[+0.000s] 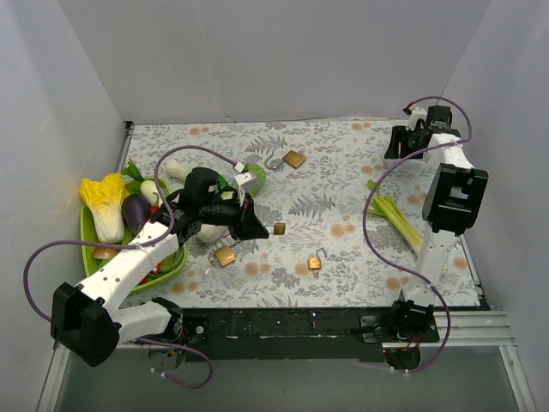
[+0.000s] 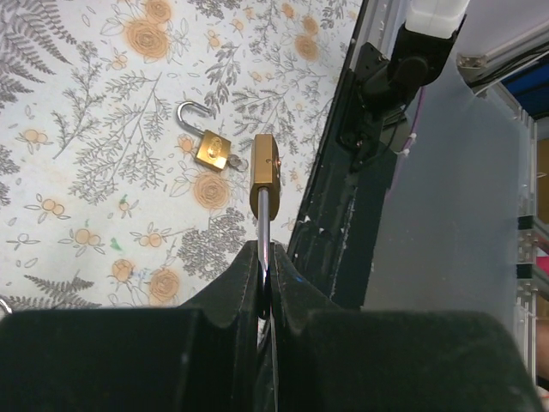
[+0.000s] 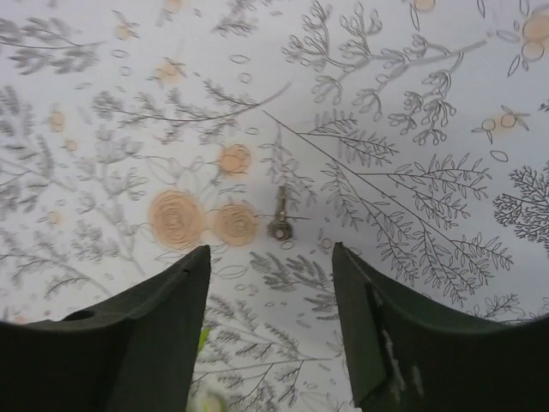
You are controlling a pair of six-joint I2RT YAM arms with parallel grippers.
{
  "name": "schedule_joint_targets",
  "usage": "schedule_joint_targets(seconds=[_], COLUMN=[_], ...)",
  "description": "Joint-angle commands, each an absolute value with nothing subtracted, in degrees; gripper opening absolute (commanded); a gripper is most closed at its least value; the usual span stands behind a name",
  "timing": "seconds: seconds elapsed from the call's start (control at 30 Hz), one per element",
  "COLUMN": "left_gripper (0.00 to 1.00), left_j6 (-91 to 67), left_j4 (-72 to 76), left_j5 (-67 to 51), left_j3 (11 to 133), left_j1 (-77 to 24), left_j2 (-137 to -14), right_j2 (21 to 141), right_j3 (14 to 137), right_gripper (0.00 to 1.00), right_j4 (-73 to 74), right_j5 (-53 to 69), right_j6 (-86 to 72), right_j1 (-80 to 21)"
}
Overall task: Lock with the key
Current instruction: Place the key at the center of the board.
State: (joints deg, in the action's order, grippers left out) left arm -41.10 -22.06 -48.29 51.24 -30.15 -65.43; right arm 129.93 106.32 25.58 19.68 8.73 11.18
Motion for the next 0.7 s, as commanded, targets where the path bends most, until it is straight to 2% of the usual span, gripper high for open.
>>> schedule_joint_targets(seconds=[0.0, 0.07, 0.1, 0.2, 0.37, 0.47, 0.53, 0.67], left_gripper=[0.00, 0.00, 0.00, 0.00, 0.00, 0.00, 0.00, 0.00], left_j6=[-45.0, -46.4, -48.2, -50.6, -55.4, -57.7, -60.2, -62.1], left_j4=[-27.1, -28.0, -27.8, -27.7, -28.0, -26.5, -23.2, -21.8], left_j5=[-52.0, -53.1, -54.0, -55.8, -59.8, -61.8, -62.3, -62.3], left_j3=[56.3, 57.7, 58.1, 59.3, 60.1, 58.9, 57.3, 56.2], left_j1=[-29.9, -29.6, -29.5, -29.4, -29.3, -29.3, -29.2, -29.2], left_j2=[-66.5, -67.8, -68.3, -69.9, -72.2, -72.4, -71.5, -71.3], right_j2=[115.4, 108.6, 106.1, 95.2, 75.1, 67.3, 65.0, 63.2], right_j3=[106.8, 102.0, 100.0, 91.6, 76.9, 69.9, 67.4, 65.7], right_gripper=[0.69, 0.85, 0.88, 0.89, 0.91, 0.91, 0.91, 0.91], right_j4=[28.9, 31.5, 32.3, 35.1, 32.1, 29.3, 29.2, 29.6], right_j5=[29.3, 32.1, 34.5, 36.2, 35.7, 32.4, 30.4, 27.3], right_j6=[17.6, 22.0, 23.7, 31.9, 42.0, 43.8, 43.9, 42.5], right_j1=[9.7, 7.5, 6.4, 0.3, -17.6, -29.0, -36.6, -45.3])
